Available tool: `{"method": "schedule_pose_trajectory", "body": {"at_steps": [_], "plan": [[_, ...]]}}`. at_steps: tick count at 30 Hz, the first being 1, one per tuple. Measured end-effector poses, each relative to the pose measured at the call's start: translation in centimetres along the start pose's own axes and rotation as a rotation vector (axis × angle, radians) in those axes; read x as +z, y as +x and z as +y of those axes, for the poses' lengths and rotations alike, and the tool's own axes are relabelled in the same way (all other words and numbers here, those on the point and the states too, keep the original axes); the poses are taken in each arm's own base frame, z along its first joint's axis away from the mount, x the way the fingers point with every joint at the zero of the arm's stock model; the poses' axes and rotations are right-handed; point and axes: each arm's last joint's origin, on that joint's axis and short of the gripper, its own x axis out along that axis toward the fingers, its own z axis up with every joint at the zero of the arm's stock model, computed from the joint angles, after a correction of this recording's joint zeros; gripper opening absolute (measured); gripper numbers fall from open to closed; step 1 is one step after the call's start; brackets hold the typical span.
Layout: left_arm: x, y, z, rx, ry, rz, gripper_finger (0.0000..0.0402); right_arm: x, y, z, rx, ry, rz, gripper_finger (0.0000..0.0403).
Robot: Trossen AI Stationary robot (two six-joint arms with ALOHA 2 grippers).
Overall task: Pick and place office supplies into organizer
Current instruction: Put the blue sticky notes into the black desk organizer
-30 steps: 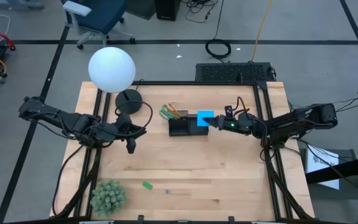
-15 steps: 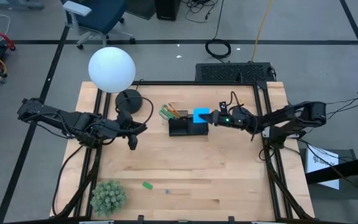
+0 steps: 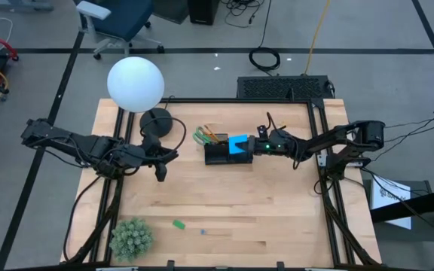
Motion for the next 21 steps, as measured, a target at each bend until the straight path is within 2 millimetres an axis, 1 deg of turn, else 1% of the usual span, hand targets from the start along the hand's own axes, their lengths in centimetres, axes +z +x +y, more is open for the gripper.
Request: {"method": "schedule_pose_trajectory", "body": {"at_steps": [8,14,21], "plan": [[0.00,0.01,-0.01,0.000,-0.002,-0.001,0.0062,-0.29,-0.01,-0.60,-0.065,0.020,0.022,0.0000],[0.00,0.01,-0.01,0.000,-0.002,-0.001,0.0063,-0.20,-0.01,-0.57,-0.061,0.020,0.015,0.0001],[0.01,0.01,-0.01,0.000,-0.002,-0.001,0.0062,-0.07,-0.02,-0.61,-0.073,0.023,-0.025,0.0017]]}}
